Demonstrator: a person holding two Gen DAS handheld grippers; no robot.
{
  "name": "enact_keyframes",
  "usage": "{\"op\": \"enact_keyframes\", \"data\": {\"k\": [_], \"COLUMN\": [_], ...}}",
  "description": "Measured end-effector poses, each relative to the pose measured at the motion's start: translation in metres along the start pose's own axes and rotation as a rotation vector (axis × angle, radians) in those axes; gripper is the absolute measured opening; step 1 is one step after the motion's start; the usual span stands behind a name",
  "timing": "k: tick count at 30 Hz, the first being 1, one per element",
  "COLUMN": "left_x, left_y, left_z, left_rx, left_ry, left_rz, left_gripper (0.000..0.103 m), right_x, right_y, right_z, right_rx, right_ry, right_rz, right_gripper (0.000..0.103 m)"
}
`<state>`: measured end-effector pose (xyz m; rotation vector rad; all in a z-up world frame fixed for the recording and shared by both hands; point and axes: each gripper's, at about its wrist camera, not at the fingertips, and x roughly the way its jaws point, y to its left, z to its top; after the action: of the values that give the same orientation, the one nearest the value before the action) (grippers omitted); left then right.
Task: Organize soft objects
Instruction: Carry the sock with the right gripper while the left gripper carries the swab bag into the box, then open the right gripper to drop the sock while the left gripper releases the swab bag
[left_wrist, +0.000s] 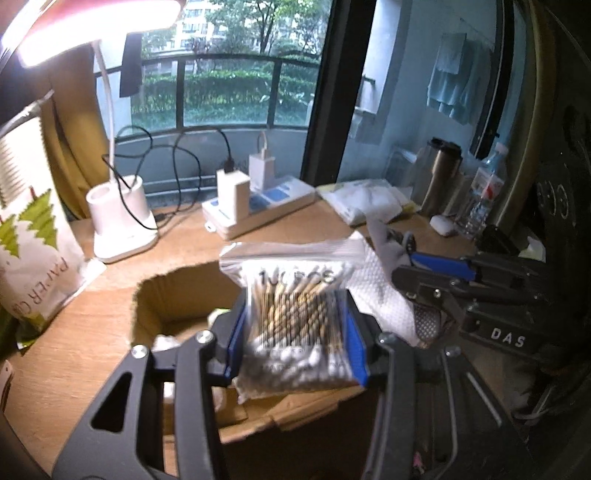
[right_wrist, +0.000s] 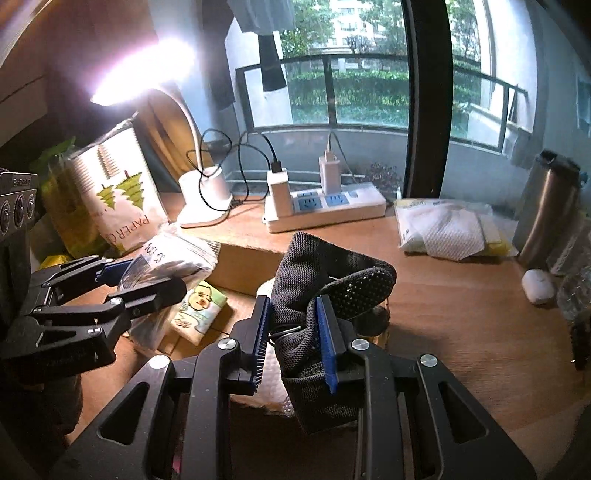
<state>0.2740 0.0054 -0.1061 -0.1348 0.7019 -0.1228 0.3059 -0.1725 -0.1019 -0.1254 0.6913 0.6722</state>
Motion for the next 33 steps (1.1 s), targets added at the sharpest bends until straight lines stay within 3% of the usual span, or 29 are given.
{"op": "enact_keyframes", "data": {"k": [7,16,23,25,27,29,33], "left_x": [0.029,0.053,0.050,0.045,0.038,0.031,0.016], "left_y": [-0.003,-0.002,-0.003,-0.004,-0.004,-0.004,-0.004], "left_z": [-0.007,-0.016,-0.014,-0.013,-0.011,-0.009,-0.006], "left_rx": [0.004,0.001,0.000,0.003,0.002,-0.003,-0.003], "left_ry": [0.073,0.155,0.165,0.153,0.135,0.117,0.089], "left_rz": [0.009,0.041,0.043,0.047,0.043,0.040,0.047], "left_gripper": [0.047,0.048,0.053,0.056,0.067,0.069,0.069], "right_x": [0.026,0.045,0.047,0.044,0.038,0.032,0.022], "right_y": [-0.012,-0.006,-0.007,-0.007,-0.005,-0.003,-0.002], "right_z": [-0.008,-0.018,-0.018,-0.017,-0.016,-0.015,-0.016], "right_rx": [0.029,-0.027,-0.021,-0.013,-0.010,-0.015,-0.013], "right_ry": [0.043,0.076,0.094,0.094,0.082,0.070,0.059], "right_rz": [0.014,-0.050,-0.074,-0.069,-0.067,-0.080,-0.105], "right_gripper": [0.027,0.027,0.030,0.034,0.042,0.054,0.054]}}
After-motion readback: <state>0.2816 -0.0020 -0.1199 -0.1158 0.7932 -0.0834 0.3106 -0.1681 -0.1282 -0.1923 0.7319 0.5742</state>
